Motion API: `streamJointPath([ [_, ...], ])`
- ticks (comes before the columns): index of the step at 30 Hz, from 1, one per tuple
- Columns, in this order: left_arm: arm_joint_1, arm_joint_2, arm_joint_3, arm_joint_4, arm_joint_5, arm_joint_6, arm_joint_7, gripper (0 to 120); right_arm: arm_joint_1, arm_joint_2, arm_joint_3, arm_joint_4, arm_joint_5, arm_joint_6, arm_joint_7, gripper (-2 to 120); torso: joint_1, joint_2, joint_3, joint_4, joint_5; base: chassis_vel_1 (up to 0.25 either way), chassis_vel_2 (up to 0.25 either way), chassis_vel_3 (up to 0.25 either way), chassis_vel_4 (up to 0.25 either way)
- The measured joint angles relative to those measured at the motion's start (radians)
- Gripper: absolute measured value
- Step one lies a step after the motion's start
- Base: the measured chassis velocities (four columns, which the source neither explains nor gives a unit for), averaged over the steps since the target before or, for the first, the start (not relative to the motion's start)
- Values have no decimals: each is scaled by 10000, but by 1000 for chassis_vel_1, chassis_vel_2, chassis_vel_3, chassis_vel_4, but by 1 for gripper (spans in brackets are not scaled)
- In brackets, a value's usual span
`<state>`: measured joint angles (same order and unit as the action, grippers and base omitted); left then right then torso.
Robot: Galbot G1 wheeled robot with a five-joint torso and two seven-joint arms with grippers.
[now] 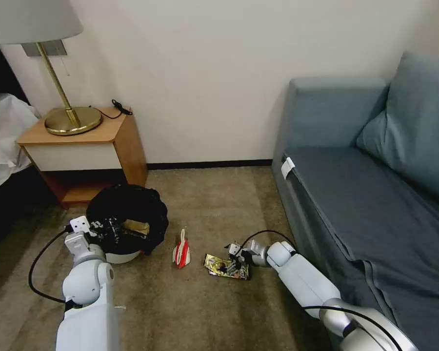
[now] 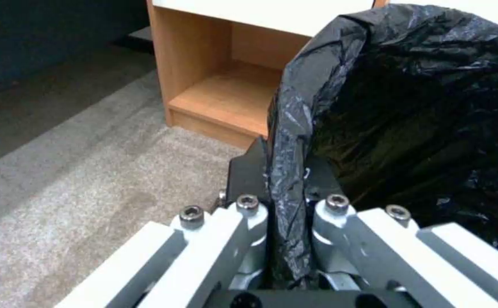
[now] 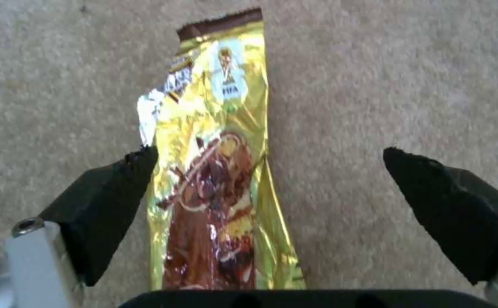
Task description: Pick up the trash bin, then pick up the garbage on the floor and place it into the trash bin.
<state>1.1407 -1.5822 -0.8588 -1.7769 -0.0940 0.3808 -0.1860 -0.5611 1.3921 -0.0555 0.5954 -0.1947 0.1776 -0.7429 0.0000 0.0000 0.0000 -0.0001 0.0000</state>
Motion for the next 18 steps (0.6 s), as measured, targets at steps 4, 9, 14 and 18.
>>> streamJointPath([
  [4, 14, -12, 31, 8, 4, -12, 0, 4, 2, 98, 243, -322, -41, 143, 3, 100, 0, 0, 0, 0, 0, 0, 0, 0, 0],
  [9, 49, -11, 49, -60, 14, -13, 1, 4, 7, 215, 472, -627, -147, 286, -12, 100, 0, 0, 0, 0, 0, 0, 0, 0, 0],
  [14, 81, -1, 34, -117, 27, -12, 1, 4, 8, 270, 570, -886, -156, 343, -112, 100, 0, 0, 0, 1, 0, 0, 0, 0, 0],
  [18, 108, -8, 32, -135, 35, -9, 1, 4, 27, 329, 675, -1235, -146, 384, -139, 100, 0, 0, 0, 0, 0, 0, 0, 0, 0],
])
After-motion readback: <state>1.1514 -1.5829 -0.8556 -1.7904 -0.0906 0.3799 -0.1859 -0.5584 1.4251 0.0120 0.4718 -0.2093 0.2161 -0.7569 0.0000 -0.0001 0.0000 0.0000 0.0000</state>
